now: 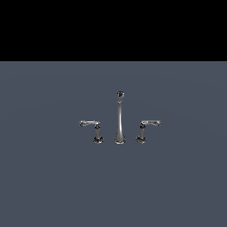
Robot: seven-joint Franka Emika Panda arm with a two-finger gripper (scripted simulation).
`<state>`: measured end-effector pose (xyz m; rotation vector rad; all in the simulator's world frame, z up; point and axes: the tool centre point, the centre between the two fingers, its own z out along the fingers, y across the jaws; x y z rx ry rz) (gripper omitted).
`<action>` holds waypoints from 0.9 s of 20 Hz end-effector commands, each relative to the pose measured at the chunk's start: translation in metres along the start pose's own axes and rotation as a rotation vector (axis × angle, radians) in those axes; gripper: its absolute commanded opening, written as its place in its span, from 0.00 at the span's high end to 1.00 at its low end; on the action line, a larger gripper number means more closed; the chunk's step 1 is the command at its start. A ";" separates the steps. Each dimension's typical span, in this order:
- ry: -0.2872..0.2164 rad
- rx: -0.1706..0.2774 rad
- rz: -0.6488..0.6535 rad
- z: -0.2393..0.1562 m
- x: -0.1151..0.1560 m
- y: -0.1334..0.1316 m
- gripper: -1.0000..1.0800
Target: Turn on the faucet by rotating a designated handle.
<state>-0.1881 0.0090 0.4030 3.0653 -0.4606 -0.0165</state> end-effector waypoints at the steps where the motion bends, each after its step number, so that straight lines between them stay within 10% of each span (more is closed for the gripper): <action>1: -0.001 0.003 0.071 0.018 0.013 -0.003 1.00; 18: -0.012 0.020 0.555 0.141 0.109 -0.001 1.00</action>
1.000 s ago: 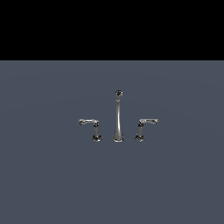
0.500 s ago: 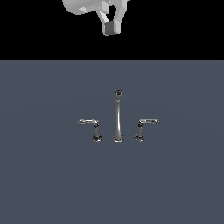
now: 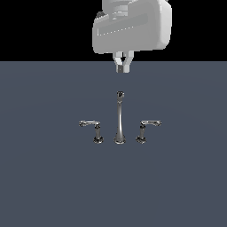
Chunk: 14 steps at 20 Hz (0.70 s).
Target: Turn on the faucet by rotating a designated handle.
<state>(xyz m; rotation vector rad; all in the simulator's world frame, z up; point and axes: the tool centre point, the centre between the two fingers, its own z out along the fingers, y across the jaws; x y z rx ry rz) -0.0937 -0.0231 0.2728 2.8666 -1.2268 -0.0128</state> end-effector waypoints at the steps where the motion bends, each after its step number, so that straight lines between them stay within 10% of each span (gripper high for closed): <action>1: -0.001 0.003 0.073 0.018 0.014 -0.004 1.00; 14: -0.005 0.013 0.457 0.115 0.093 -0.003 1.00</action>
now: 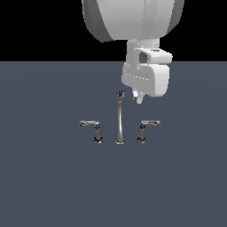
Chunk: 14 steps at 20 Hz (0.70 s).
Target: Turn on the faucet by rotating a designated handle.
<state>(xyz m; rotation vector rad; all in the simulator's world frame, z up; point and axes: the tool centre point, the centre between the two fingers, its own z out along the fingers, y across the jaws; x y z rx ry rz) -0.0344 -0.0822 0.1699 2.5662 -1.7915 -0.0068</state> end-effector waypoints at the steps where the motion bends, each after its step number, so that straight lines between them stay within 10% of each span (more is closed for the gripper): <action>1: 0.000 0.002 0.075 0.018 0.015 -0.003 1.00; 14: -0.003 0.010 0.332 0.080 0.070 -0.006 1.00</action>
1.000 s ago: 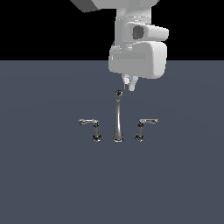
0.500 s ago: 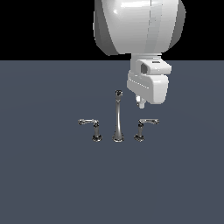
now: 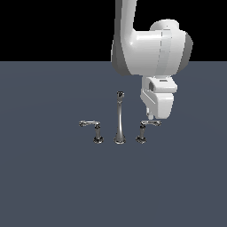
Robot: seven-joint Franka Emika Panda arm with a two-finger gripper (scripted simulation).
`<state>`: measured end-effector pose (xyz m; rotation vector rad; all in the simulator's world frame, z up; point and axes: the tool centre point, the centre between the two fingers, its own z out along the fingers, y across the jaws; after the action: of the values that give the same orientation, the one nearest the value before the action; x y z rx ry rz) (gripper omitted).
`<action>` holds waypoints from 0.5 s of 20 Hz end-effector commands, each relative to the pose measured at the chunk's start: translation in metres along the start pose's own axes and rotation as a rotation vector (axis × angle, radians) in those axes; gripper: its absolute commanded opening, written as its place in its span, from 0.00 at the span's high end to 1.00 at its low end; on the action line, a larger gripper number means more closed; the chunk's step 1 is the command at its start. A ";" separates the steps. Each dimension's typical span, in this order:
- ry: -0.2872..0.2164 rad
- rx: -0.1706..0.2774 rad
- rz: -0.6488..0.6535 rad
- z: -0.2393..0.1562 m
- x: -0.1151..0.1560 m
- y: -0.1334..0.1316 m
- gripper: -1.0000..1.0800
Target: Turn on the faucet by rotating a designated handle.
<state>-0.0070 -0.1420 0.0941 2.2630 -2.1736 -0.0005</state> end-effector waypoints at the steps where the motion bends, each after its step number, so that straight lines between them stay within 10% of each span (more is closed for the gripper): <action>1: 0.000 0.002 0.030 0.007 0.006 -0.002 1.00; 10: -0.002 0.003 0.041 0.009 0.008 -0.003 1.00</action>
<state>-0.0042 -0.1509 0.0843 2.2171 -2.2251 -0.0003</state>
